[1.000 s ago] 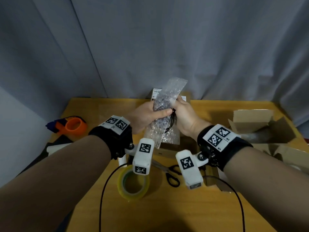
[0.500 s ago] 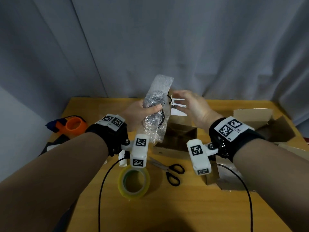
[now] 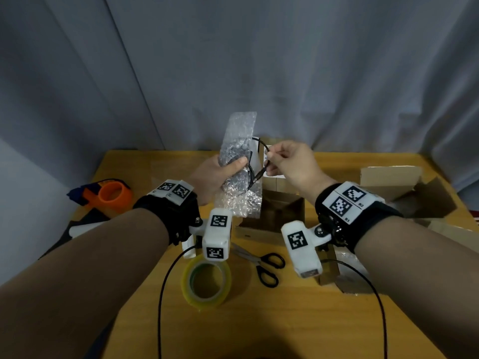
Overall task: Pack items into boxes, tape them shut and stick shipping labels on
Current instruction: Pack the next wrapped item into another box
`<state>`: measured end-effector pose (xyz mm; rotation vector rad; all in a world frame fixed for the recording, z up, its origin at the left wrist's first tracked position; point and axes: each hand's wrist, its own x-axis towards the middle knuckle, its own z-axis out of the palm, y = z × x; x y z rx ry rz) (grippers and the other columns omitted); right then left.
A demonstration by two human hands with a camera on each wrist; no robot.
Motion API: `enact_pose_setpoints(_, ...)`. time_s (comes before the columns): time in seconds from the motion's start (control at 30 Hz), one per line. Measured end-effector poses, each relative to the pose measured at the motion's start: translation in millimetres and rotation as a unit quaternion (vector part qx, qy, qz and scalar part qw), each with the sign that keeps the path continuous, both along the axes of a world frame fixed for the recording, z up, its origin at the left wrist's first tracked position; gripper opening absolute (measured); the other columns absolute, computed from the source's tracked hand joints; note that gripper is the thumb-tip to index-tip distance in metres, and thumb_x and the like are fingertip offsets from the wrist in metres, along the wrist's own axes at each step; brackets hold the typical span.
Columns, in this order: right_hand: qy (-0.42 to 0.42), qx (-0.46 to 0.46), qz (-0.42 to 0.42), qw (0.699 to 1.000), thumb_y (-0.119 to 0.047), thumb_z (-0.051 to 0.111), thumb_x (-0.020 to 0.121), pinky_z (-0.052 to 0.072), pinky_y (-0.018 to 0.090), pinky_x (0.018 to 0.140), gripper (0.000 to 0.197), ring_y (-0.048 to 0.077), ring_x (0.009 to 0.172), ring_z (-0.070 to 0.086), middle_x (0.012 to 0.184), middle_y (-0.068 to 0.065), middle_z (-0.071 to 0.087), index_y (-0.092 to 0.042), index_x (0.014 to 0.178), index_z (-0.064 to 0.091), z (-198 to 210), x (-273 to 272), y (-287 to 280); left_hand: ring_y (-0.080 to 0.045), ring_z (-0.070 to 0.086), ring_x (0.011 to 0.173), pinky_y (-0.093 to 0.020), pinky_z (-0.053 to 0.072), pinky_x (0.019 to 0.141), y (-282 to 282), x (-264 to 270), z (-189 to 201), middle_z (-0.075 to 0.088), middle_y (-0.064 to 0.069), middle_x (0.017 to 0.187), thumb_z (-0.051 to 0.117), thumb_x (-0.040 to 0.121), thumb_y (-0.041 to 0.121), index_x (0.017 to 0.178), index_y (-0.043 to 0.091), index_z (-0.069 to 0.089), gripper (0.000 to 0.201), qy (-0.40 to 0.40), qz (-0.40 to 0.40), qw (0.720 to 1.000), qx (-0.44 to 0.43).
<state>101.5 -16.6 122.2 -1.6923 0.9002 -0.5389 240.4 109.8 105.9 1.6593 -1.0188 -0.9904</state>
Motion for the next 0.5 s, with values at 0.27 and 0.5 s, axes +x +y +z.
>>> enact_pose_setpoints(0.27, -0.005, -0.040, -0.018, 0.999, 0.006, 0.059, 0.087, 0.057, 0.028, 0.064, 0.030, 0.015, 0.064, 0.063, 0.074, 0.003, 0.064, -0.022, 0.076, 0.058, -13, 7, 8, -0.043, 0.059, 0.107, -0.056, 0.046, 0.096, -15, -15, -1, 0.060, -0.028, 0.116, 0.076, 0.075, 0.040, 0.122, -0.002, 0.053, 0.067, 0.227, 0.025, 0.974, -0.007)
enact_pose_setpoints(0.5, 0.017, -0.061, 0.060, 0.996, -0.007, 0.052, 0.093, 0.053, 0.035, 0.088, 0.021, 0.018, 0.090, 0.066, 0.102, 0.007, 0.071, -0.012, 0.105, 0.069, -18, -2, 25, -0.025, 0.070, 0.084, -0.034, 0.055, 0.070, -18, -14, -4, 0.071, -0.010, 0.089, 0.076, 0.074, 0.028, 0.105, 0.007, 0.064, 0.039, 0.192, 0.057, 0.979, -0.033)
